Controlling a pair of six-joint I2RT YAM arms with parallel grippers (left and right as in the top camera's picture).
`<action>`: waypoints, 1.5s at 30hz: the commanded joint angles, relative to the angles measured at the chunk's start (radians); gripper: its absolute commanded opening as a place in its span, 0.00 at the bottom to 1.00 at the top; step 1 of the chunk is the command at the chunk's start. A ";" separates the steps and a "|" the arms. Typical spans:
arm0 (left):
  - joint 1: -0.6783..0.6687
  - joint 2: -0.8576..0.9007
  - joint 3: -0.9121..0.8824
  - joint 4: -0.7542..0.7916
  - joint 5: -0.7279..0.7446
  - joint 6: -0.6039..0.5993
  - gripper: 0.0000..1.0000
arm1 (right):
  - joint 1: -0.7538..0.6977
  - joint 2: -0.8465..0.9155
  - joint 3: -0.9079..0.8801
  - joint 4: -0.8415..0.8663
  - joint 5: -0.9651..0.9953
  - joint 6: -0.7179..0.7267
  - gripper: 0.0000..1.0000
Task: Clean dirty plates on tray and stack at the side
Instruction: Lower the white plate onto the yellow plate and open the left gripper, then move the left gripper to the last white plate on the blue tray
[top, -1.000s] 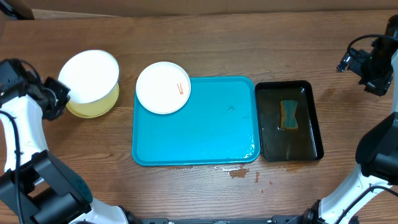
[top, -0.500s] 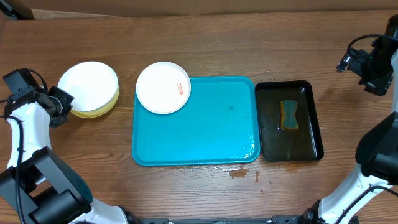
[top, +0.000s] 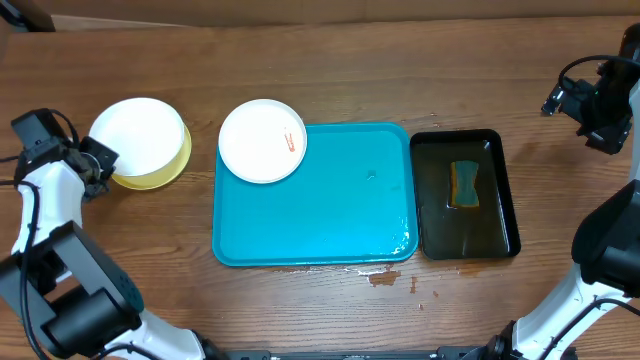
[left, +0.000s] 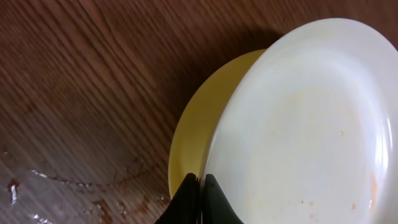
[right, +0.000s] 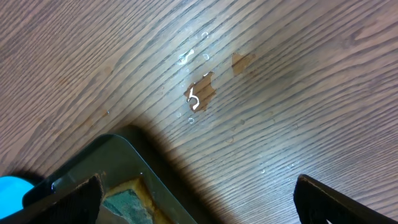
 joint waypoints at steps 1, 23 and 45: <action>-0.009 0.027 -0.003 0.018 0.029 -0.017 0.14 | -0.002 -0.024 0.013 0.003 0.002 0.003 1.00; -0.421 -0.108 0.021 -0.206 0.101 0.039 0.34 | -0.002 -0.024 0.013 0.003 0.002 0.003 1.00; -0.533 -0.006 0.013 -0.142 -0.089 0.000 0.28 | -0.002 -0.024 0.013 0.003 0.002 0.003 1.00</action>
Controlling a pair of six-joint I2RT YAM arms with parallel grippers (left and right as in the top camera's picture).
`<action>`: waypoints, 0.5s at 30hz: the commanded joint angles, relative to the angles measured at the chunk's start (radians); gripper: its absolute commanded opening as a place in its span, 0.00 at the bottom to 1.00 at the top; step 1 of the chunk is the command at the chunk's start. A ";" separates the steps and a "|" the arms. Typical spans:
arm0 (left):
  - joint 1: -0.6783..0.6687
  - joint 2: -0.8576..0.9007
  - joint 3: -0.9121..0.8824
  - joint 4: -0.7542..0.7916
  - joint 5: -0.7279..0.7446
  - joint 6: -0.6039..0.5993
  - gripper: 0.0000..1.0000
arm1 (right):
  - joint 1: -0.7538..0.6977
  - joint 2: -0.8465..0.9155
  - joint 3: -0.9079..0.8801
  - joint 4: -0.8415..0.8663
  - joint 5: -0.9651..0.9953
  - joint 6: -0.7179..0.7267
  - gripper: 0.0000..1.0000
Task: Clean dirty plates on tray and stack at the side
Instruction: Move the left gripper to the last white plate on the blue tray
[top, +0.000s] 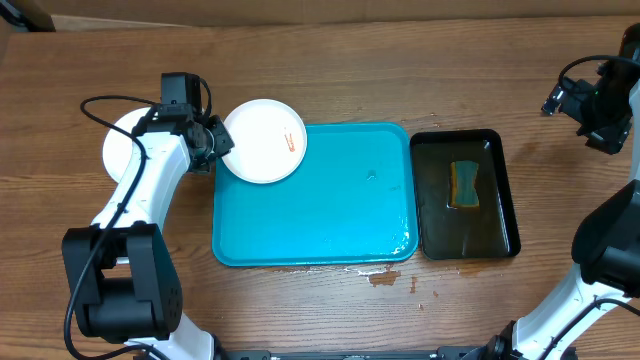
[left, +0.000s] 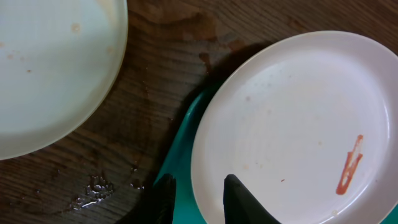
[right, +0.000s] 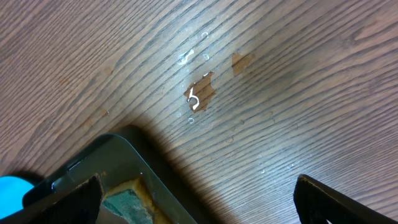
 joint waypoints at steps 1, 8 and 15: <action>0.005 0.052 0.003 0.006 -0.023 -0.020 0.27 | -0.002 -0.024 0.013 0.002 0.003 0.003 1.00; 0.005 0.118 0.003 0.038 -0.011 -0.037 0.23 | -0.002 -0.024 0.013 0.002 0.003 0.004 1.00; 0.000 0.118 0.002 0.040 -0.009 -0.037 0.20 | -0.002 -0.024 0.013 0.002 0.003 0.004 1.00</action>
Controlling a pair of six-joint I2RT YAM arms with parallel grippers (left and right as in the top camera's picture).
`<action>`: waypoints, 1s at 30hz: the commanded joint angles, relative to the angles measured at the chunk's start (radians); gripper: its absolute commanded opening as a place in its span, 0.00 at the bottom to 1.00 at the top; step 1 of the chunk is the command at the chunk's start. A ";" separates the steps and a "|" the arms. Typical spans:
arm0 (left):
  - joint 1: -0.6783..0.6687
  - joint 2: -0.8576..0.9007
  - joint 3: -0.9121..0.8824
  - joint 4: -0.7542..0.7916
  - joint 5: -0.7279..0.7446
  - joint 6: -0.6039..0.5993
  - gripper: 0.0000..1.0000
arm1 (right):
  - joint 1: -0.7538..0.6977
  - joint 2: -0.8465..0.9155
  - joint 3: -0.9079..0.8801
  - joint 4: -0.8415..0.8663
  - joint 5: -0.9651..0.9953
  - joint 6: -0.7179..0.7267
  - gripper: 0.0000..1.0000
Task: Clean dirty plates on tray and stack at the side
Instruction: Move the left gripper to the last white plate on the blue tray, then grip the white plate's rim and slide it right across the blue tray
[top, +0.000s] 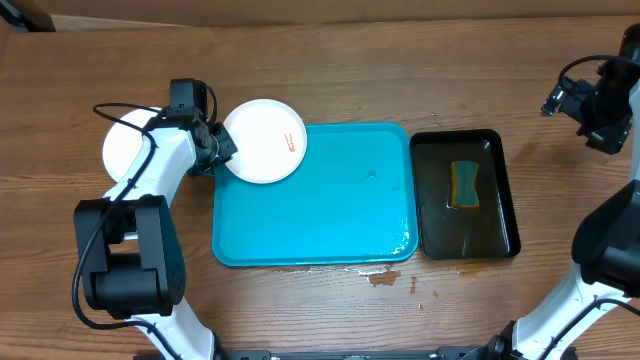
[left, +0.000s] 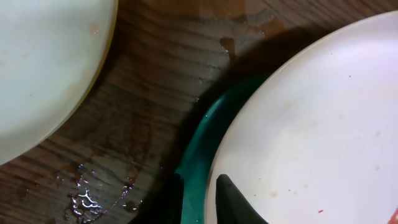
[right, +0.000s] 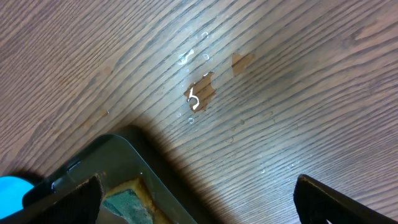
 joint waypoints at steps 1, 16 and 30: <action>-0.003 0.005 0.002 0.003 -0.005 -0.010 0.20 | -0.002 -0.024 0.013 0.003 0.003 0.004 1.00; -0.023 0.056 0.005 0.037 -0.004 -0.009 0.04 | -0.002 -0.024 0.013 0.003 0.003 0.004 1.00; -0.097 0.027 0.010 -0.195 0.305 0.086 0.04 | -0.002 -0.024 0.013 0.003 0.003 0.004 1.00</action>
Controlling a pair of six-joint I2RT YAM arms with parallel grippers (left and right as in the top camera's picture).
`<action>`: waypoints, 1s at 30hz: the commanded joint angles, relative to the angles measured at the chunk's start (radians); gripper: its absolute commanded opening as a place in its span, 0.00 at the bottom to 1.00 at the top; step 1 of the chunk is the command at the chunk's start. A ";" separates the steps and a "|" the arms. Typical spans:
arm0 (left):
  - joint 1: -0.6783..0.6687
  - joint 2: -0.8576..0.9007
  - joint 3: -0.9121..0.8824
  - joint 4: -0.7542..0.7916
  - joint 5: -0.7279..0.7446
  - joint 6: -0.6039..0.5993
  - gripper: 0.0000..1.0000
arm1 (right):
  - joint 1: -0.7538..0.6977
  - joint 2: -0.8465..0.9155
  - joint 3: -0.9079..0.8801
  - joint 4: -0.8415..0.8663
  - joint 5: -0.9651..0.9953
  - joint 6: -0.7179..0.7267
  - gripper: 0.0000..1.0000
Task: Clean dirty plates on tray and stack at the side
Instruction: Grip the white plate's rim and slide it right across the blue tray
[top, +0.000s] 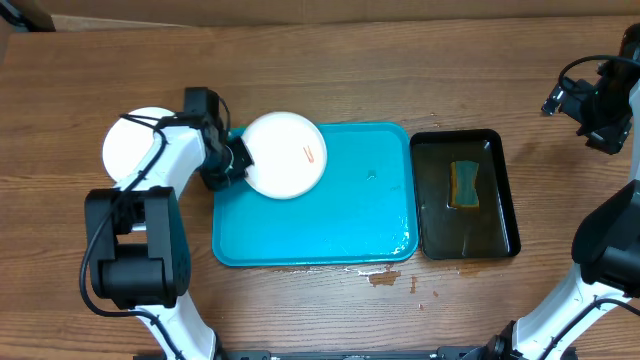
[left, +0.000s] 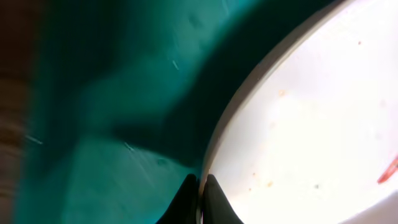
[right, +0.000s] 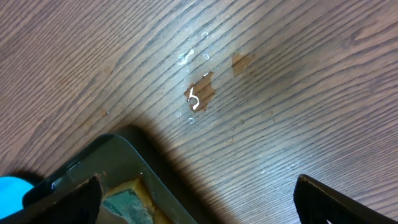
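Note:
A white plate (top: 287, 154) with a red smear (top: 310, 155) lies over the upper left part of the teal tray (top: 330, 225). My left gripper (top: 240, 158) is shut on this plate's left rim; in the left wrist view the black fingers (left: 200, 200) pinch the rim of the dirty plate (left: 311, 137) above the tray (left: 93, 124). A white plate (top: 135, 145) sits on the table left of the tray. My right gripper (right: 196, 186) is open, high at the far right, with wood below it.
A black basin (top: 465, 195) of dark water holds a sponge (top: 464, 185) right of the tray. The basin's corner (right: 118, 180) shows in the right wrist view. Wet spots mark the table (top: 385, 278) in front of the tray.
My left gripper has shut on the dirty plate's left rim. The plate now lies farther right, over the tray instead of hanging off its upper left corner. The right arm is unchanged.
My left gripper was shut at the rim of the white plate stacked on a yellow one at the far left. Then it stood open beside the smeared plate at the tray's corner, closer a moment later. Now it grips that plate, shifted right over the tray.

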 joint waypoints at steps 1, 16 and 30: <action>-0.066 -0.019 0.003 -0.040 0.063 0.059 0.04 | -0.002 -0.024 0.013 0.002 0.003 0.004 1.00; -0.208 -0.019 0.018 0.015 -0.107 0.158 0.46 | -0.002 -0.024 0.013 0.002 0.003 0.004 1.00; -0.219 -0.019 0.012 0.019 -0.145 0.170 0.04 | -0.002 -0.024 0.013 0.002 0.003 0.004 1.00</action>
